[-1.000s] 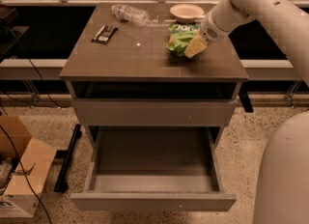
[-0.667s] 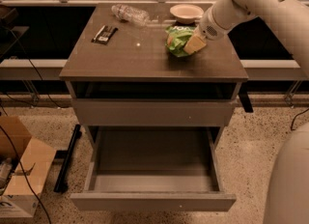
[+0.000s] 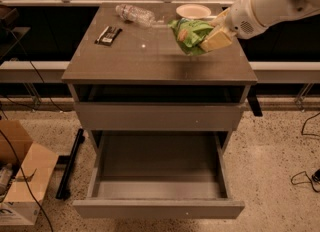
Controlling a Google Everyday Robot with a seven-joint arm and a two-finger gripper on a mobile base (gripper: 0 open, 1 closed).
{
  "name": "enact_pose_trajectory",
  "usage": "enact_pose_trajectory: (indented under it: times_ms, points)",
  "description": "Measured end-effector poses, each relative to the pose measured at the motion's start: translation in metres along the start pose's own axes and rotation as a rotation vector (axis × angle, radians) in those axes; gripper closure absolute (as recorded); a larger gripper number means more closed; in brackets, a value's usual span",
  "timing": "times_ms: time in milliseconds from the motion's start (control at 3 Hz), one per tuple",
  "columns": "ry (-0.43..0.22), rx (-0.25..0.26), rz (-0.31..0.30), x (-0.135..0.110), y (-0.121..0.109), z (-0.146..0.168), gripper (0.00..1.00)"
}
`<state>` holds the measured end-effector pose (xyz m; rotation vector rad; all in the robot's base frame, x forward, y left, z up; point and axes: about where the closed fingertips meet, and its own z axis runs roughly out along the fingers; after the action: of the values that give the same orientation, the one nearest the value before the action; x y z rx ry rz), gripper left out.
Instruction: Place green rice chip bag into middle drawer
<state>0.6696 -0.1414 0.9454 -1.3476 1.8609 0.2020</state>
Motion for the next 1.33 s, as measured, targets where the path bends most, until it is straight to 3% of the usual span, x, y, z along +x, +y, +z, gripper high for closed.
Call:
enact_pose_trajectory:
  times_ms: [333,667,1000,1333]
  points:
    - [-0.069,-0.053,-0.053,-0.002,0.034,-0.048,1.00]
    - [-0.082,-0.169,-0.106,0.013,0.093,-0.087,1.00]
    - [-0.021,-0.352,-0.094,0.055,0.163,-0.092,1.00]
    - [0.045,-0.468,0.001,0.097,0.221,-0.076,1.00]
